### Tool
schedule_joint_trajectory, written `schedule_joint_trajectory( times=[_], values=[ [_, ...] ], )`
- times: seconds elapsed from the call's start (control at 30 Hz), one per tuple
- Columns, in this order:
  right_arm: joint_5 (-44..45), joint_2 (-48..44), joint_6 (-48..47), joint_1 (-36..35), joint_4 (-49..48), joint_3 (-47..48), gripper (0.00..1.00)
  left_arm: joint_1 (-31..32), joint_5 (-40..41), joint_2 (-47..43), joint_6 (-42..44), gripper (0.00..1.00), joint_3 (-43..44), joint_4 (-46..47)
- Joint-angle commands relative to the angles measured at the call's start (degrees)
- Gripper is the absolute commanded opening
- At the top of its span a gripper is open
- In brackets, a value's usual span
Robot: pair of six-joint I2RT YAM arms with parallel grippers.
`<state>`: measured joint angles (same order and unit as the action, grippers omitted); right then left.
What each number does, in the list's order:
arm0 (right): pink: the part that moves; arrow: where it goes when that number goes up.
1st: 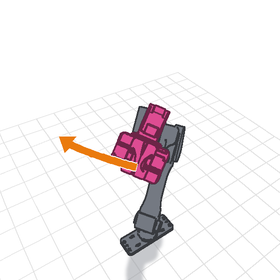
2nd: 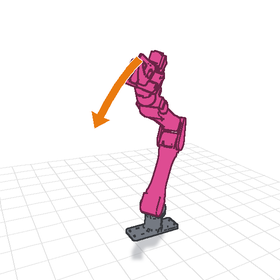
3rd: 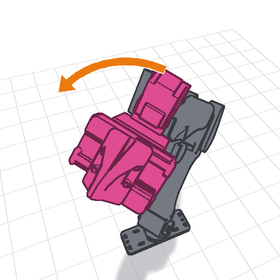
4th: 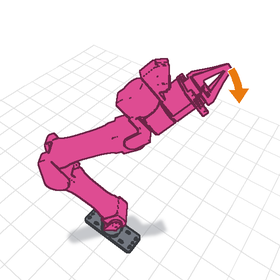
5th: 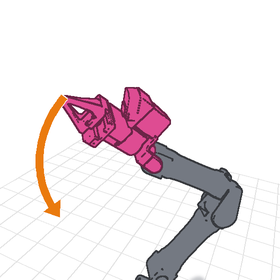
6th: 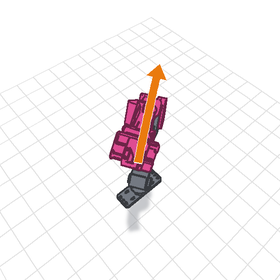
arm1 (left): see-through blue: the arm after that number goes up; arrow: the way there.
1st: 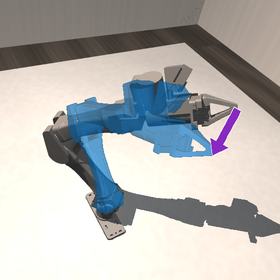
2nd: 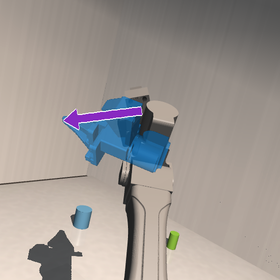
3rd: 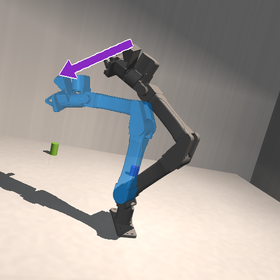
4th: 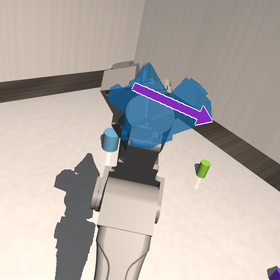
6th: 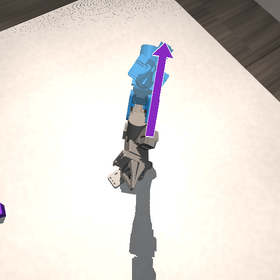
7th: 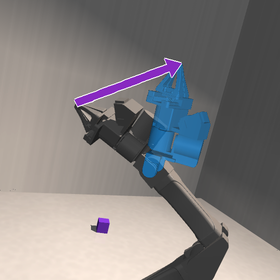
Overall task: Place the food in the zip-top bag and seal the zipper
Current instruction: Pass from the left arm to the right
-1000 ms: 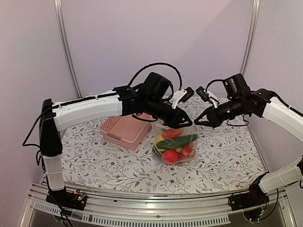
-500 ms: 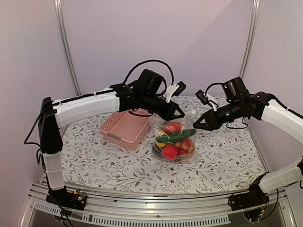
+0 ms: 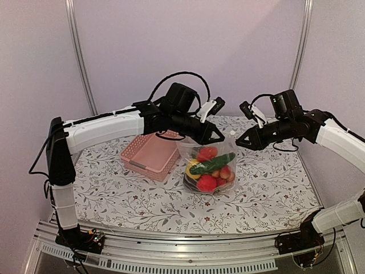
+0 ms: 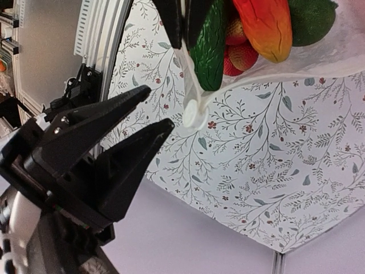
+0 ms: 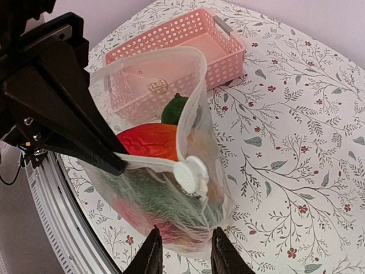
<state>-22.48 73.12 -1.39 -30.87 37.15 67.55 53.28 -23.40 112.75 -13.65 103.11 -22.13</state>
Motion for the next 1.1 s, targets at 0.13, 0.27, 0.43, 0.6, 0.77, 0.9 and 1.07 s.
schedule_joint_trajectory(
  times=[0.13,0.27,0.43,0.6,0.77,0.9,1.07],
  values=[
    [-5.5,2.6,-2.8,2.9,-5.3,1.2,0.32,-0.4,-2.4,-1.3,0.7,0.0,-2.2,1.7],
    [-11.7,4.0,-2.6,2.9,-8.4,0.0,0.32,-0.4,-2.6,-1.6,0.4,0.0,-2.3,1.6],
    [-15.8,4.5,-2.9,2.9,-8.6,-0.3,0.31,-0.8,-1.6,-1.7,0.3,0.0,-2.3,1.6],
    [-14.7,3.5,-2.0,2.9,-8.6,-2.3,0.32,-1.4,-0.7,-1.9,-0.1,0.0,-2.2,1.8],
    [-11.0,3.6,-0.6,2.9,-8.5,-3.7,0.35,-1.6,-0.9,-1.6,-0.6,0.0,-1.5,2.0],
    [-12.5,4.0,-0.6,2.9,-8.9,-3.8,0.25,-1.7,-1.2,-1.5,-0.3,0.0,-1.1,2.2],
    [-12.1,3.5,-1.3,2.9,-9.6,-1.9,0.03,-2.0,-1.6,-1.5,-0.6,0.0,-1.5,2.5]
  ],
)
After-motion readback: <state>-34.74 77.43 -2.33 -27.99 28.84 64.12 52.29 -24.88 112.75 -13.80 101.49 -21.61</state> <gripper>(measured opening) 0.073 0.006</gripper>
